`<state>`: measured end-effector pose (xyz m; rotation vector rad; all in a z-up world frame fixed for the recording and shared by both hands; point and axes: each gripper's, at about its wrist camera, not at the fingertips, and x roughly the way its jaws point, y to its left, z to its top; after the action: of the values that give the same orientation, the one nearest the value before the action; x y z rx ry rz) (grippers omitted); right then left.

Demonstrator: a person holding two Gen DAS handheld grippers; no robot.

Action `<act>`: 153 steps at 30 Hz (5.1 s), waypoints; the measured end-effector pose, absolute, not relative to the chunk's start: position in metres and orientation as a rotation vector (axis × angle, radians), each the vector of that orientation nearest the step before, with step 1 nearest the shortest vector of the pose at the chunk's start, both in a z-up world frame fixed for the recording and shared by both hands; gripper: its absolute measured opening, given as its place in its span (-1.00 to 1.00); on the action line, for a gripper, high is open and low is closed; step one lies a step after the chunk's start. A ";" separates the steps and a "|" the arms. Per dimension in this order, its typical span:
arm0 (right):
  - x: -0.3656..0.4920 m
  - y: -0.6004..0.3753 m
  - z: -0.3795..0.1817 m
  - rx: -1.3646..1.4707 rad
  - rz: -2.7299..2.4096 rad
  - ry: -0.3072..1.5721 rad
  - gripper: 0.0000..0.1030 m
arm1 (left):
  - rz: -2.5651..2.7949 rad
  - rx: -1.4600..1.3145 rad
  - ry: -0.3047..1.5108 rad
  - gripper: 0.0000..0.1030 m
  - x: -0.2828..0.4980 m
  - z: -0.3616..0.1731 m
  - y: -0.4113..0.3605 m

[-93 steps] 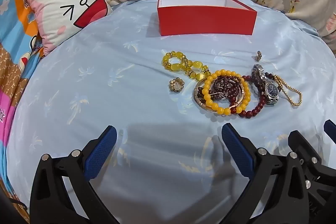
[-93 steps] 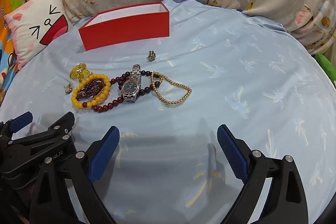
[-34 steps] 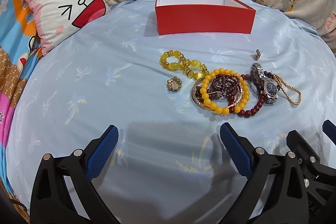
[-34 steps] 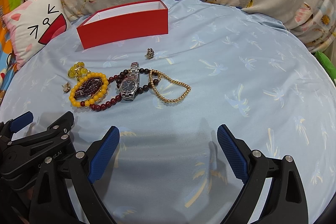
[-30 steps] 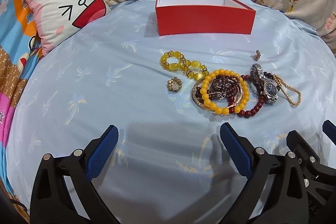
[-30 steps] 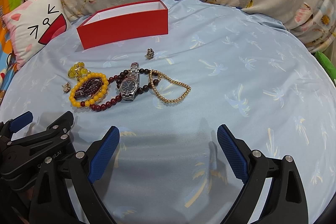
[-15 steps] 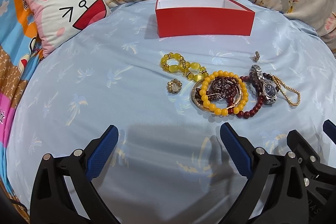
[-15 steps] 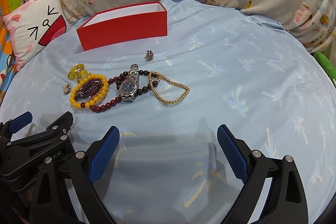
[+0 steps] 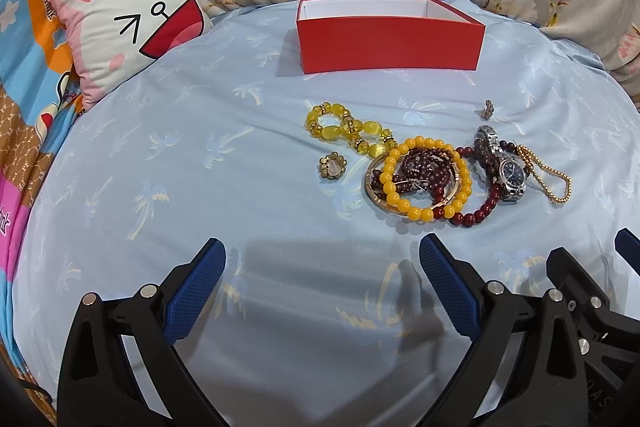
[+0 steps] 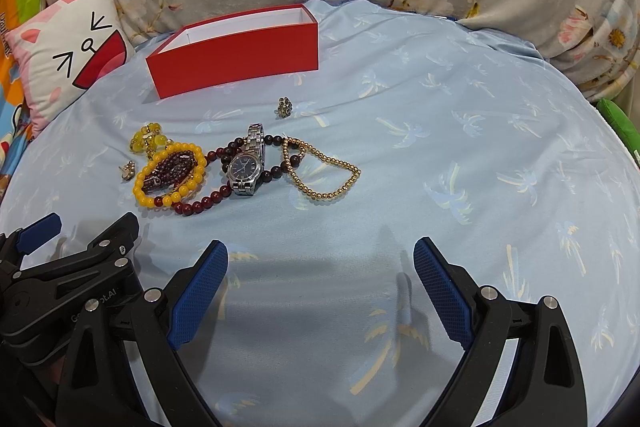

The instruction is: Organize jewelry

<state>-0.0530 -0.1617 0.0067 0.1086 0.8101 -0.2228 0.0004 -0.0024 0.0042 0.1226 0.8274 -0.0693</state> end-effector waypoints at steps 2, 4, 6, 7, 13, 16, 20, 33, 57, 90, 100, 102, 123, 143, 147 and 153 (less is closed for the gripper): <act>-0.053 -0.162 0.006 0.109 -0.222 0.810 0.75 | -0.071 0.121 0.828 0.81 0.001 0.004 -0.002; -0.053 -0.162 0.006 0.109 -0.222 0.811 0.75 | -0.071 0.121 0.828 0.81 0.001 0.005 -0.002; -0.053 -0.162 0.006 0.109 -0.222 0.810 0.75 | -0.071 0.122 0.828 0.81 0.001 0.004 -0.002; -0.053 -0.162 0.006 0.109 -0.222 0.810 0.75 | -0.070 0.122 0.828 0.81 0.001 0.004 -0.002; -0.053 -0.162 0.005 0.110 -0.222 0.810 0.75 | -0.070 0.122 0.827 0.81 0.000 0.004 -0.003; -0.053 -0.162 0.005 0.110 -0.223 0.809 0.75 | -0.072 0.121 0.825 0.81 0.001 0.004 -0.002; -0.053 -0.162 0.005 0.109 -0.222 0.809 0.75 | -0.071 0.121 0.824 0.81 0.000 0.005 -0.002; -0.046 -0.165 0.019 0.129 -0.184 0.781 0.49 | -0.068 0.077 0.821 0.82 0.005 0.007 0.012; 0.017 -0.138 0.002 0.093 -0.071 0.861 -0.51 | -0.086 -0.014 0.875 0.82 0.016 -0.005 0.026; -0.083 -0.182 0.013 0.209 -0.075 0.802 -0.53 | -0.151 0.038 0.845 0.82 0.006 0.000 0.011; -0.098 -0.188 0.006 0.233 -0.060 0.817 -0.53 | -0.185 0.055 0.847 0.82 -0.006 0.001 -0.003; -0.102 -0.190 0.007 0.232 -0.068 0.809 -0.53 | -0.196 0.046 0.854 0.82 -0.008 0.000 -0.006; -0.123 -0.229 0.054 0.312 -0.122 0.649 -0.53 | -0.333 0.102 0.855 0.82 -0.035 0.003 -0.060; -0.157 -0.272 0.038 0.378 -0.199 0.662 -0.52 | -0.417 0.195 0.866 0.30 -0.033 -0.005 -0.143; -0.155 -0.270 0.030 0.382 -0.190 0.687 -0.52 | -0.425 0.209 0.850 -0.13 -0.036 -0.004 -0.145; -0.150 -0.260 0.026 0.372 -0.172 0.717 -0.52 | -0.455 0.187 0.859 -0.86 -0.037 -0.001 -0.138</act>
<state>-0.1495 -0.2598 0.0261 0.3716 0.7166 -0.1722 -0.0375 -0.1376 -0.0015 0.1867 0.8586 -0.4550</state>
